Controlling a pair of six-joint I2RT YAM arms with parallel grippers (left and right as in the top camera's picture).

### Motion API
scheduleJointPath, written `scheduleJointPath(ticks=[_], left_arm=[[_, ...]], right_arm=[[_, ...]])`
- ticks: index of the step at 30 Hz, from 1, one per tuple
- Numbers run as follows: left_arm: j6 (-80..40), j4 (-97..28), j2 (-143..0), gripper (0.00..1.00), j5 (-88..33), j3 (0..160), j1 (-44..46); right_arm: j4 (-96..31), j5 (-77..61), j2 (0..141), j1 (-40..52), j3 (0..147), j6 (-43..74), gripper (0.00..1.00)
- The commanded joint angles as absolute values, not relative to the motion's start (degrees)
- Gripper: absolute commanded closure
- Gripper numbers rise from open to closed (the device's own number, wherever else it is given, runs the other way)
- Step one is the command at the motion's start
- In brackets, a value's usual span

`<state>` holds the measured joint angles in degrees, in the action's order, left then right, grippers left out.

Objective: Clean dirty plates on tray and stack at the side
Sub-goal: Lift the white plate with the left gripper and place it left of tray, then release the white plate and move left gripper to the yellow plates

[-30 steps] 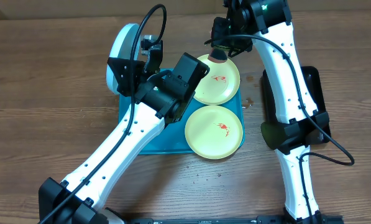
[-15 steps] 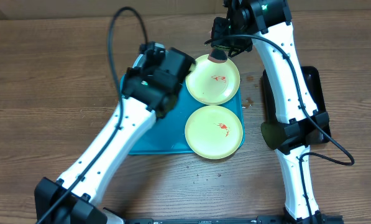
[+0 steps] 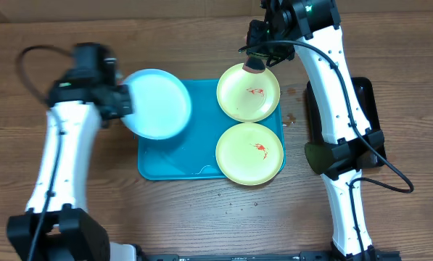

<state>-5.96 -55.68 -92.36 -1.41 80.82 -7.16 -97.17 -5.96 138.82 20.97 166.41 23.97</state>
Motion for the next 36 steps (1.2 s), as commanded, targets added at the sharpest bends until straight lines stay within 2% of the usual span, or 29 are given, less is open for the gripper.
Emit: scheduleJointPath(ticks=[1, 7, 15, 22, 33, 36], left_arm=[[-3.6, -55.7, -91.5, 0.96, -13.6, 80.8, -16.2], [-3.8, -55.4, -94.7, 0.96, -13.5, 78.9, -27.0], [-5.4, -47.2, -100.8, 0.96, -11.4, 74.1, -35.1], [-9.6, -41.7, -106.0, 0.96, -11.7, 73.5, -36.2], [-9.1, -43.3, -113.1, 0.96, -10.9, 73.4, -36.2], [-9.0, -43.8, -112.8, 0.76, -10.5, 73.5, -36.2]], right_arm=[[-97.0, -5.7, 136.8, 20.5, 167.7, 23.8, 0.96], [-97.1, -5.7, 136.8, 20.5, 167.7, 23.8, 0.96], [-97.1, -6.6, 136.8, 20.6, 167.7, 23.8, 0.96], [-97.0, -6.6, 136.8, 20.6, 167.7, 23.7, 0.96], [-97.1, -6.6, 136.8, 20.6, 167.7, 23.7, 0.96], [-97.0, -6.6, 136.8, 20.6, 167.7, 23.7, 0.96]])
